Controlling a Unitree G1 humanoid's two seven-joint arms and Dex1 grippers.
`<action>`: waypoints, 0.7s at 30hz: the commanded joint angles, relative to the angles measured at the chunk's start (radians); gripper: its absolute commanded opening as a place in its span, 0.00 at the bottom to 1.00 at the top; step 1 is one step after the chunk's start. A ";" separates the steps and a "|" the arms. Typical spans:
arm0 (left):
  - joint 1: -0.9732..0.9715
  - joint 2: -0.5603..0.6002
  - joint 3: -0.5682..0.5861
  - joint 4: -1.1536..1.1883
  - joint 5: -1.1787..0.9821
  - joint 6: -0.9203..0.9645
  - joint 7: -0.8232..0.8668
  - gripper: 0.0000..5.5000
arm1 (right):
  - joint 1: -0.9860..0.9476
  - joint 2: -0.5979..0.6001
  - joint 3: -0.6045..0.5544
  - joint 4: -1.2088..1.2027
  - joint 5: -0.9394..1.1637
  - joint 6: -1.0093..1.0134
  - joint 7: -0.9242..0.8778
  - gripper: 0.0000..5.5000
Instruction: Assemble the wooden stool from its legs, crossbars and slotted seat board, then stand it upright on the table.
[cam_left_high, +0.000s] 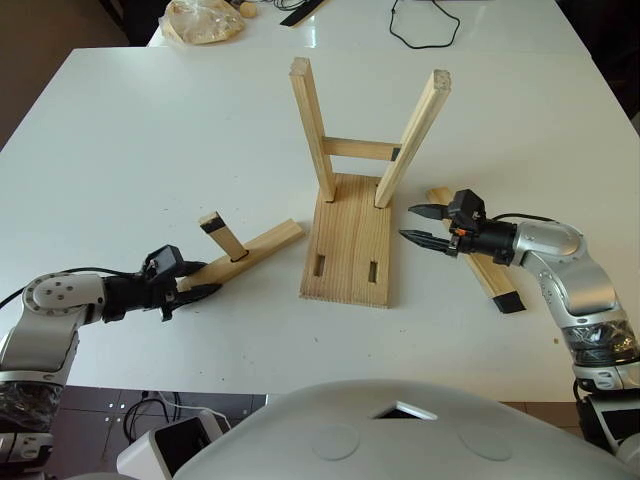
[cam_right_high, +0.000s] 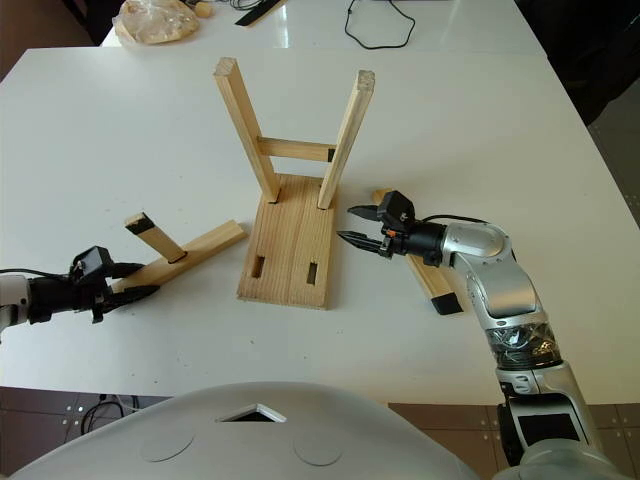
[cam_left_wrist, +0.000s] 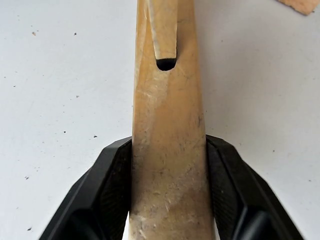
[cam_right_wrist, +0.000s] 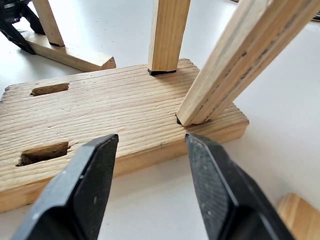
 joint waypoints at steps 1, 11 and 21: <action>-0.054 -0.031 0.079 -0.032 -0.114 0.078 0.016 0.36 | -0.024 -0.010 -0.023 -0.023 0.034 0.020 0.017 0.45; -0.116 -0.056 0.346 -0.426 -0.664 0.403 0.062 0.36 | -0.079 -0.008 -0.097 -0.291 0.312 0.210 0.043 0.45; -0.234 -0.072 0.237 -0.685 -1.002 0.521 0.248 0.36 | -0.250 0.003 -0.116 -0.410 0.592 0.392 -0.010 0.64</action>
